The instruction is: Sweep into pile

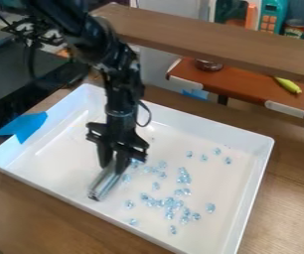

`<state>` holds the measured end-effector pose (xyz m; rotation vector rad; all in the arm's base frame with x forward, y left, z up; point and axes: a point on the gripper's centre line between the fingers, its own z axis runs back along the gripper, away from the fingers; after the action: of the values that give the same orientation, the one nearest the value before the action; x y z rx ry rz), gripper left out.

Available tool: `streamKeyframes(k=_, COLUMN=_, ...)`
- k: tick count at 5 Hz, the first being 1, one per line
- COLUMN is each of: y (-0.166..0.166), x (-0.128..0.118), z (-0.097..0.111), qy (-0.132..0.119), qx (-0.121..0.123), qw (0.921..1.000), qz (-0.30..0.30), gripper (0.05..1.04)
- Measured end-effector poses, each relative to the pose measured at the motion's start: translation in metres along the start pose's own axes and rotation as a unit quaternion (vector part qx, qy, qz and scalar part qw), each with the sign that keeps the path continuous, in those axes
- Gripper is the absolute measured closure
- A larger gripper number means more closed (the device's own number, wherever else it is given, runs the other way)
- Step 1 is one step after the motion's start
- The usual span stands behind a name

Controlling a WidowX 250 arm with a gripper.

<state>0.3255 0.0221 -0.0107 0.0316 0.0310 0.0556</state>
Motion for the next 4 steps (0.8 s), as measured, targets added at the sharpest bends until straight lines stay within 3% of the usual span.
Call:
streamKeyframes(k=2, y=-0.048, x=-0.015, z=0.006, qy=0.007, qx=-0.031, qw=0.9991, qz=-0.027, gripper=0.734)
streamKeyframes(k=4, y=-0.080, x=-0.016, z=0.021, qy=-0.008, qx=-0.079, qw=0.9961, qz=-0.038, gripper=0.734)
